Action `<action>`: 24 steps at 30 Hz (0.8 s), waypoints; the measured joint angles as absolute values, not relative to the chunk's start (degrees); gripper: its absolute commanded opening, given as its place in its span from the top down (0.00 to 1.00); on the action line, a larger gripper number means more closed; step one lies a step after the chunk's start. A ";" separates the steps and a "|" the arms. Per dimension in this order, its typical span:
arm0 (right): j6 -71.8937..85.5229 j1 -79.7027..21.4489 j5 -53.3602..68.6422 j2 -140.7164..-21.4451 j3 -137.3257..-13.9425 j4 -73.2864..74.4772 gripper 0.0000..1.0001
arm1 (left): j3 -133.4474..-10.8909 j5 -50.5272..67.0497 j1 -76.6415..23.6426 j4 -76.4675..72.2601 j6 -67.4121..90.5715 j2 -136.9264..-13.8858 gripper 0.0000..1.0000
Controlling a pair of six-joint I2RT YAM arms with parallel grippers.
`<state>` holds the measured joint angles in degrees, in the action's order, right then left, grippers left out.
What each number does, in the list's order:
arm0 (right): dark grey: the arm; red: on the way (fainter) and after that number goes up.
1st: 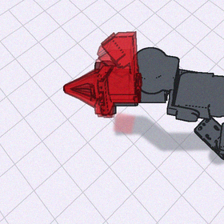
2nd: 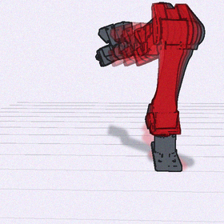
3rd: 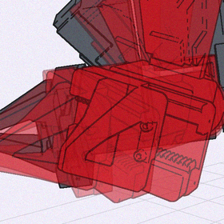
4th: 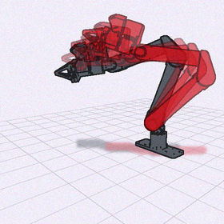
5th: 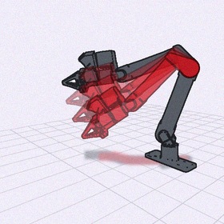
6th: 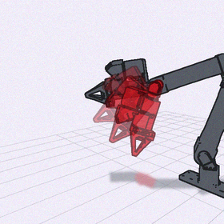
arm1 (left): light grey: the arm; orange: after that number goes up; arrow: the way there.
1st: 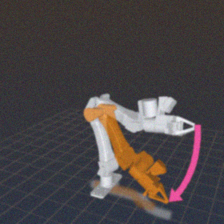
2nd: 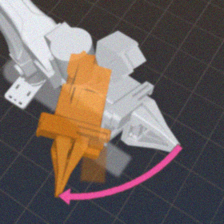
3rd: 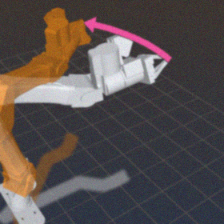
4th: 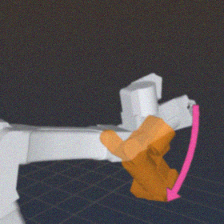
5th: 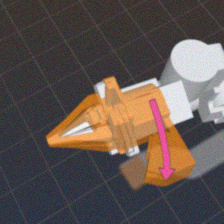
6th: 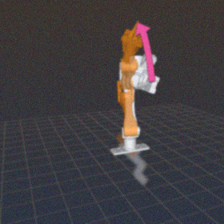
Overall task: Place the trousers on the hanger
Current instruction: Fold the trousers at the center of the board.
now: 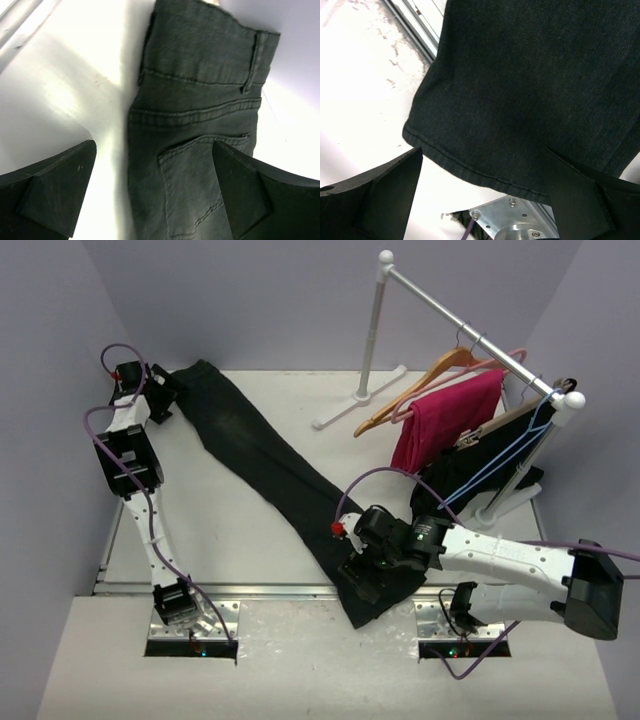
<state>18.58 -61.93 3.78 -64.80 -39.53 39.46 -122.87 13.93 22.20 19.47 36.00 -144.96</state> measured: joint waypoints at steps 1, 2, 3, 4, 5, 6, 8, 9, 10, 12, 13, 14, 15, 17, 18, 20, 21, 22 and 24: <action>18.31 -61.92 3.64 -65.75 -39.71 39.50 0.01 | -122.51 13.72 22.38 19.75 35.70 -144.62 0.00; 18.08 -61.91 3.55 -66.76 -39.97 39.52 0.01 | -122.45 13.20 22.53 19.93 35.35 -144.48 0.00; 17.92 -61.91 3.49 -67.80 -40.31 39.47 0.01 | -122.45 12.53 22.60 19.91 34.96 -144.44 0.00; 17.80 -61.91 3.46 -68.77 -40.68 39.39 0.01 | -122.48 12.19 22.66 19.77 34.71 -144.44 0.00; 17.67 -61.91 3.47 -69.55 -41.00 39.28 0.01 | -122.67 12.32 22.79 19.58 34.54 -144.49 0.00; 17.56 -61.91 3.49 -70.16 -41.29 39.20 0.01 | -123.33 13.02 22.92 19.35 34.37 -144.83 0.00; 17.50 -61.91 3.46 -70.63 -41.70 39.09 0.01 | -126.46 14.95 23.16 17.85 34.33 -146.71 0.00; 17.48 -61.91 3.48 -70.67 -41.88 39.07 0.01 | -128.21 16.12 23.29 16.60 34.40 -148.05 0.00; 17.41 -61.91 3.49 -70.69 -42.14 39.08 0.01 | -129.59 17.57 23.41 14.82 34.61 -149.51 0.01; 17.22 -61.89 3.49 -70.80 -42.77 39.19 0.01 | -131.83 20.54 23.60 11.14 35.18 -152.47 0.03; 17.05 -61.84 3.49 -70.99 -43.23 39.38 0.01 | -132.45 21.70 23.66 9.94 35.57 -153.76 0.06; 16.92 -61.76 3.49 -71.41 -43.84 39.42 0.01 | -133.04 22.58 23.70 8.09 36.13 -154.70 0.10; 16.78 -61.68 3.49 -71.82 -44.45 39.47 0.01 | -133.63 23.47 23.73 6.24 36.69 -155.64 0.12; 16.50 -61.61 3.57 -72.73 -45.66 39.77 0.01 | -134.13 24.10 23.75 4.04 37.47 -156.73 0.23; 16.37 -61.58 3.61 -73.20 -46.26 39.92 0.01 | -134.32 24.15 23.75 3.23 37.76 -157.17 0.30; 16.12 -61.58 3.73 -74.00 -47.34 39.90 0.01 | -134.68 24.24 23.76 1.93 38.10 -157.97 0.49; 16.00 -61.58 3.77 -74.21 -47.70 39.88 0.01 | -134.69 24.38 23.83 1.22 38.14 -158.38 0.51; 15.90 -61.53 3.75 -74.38 -47.95 39.88 0.01 | -134.69 24.79 23.93 0.07 38.23 -159.06 0.65; 15.63 -61.18 3.77 -74.78 -48.16 39.83 0.01 | -134.67 25.91 24.16 -2.77 38.76 -160.37 0.84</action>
<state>15.63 -61.18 3.77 -74.78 -48.16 39.83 -134.67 25.91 24.16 -2.77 38.76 -160.37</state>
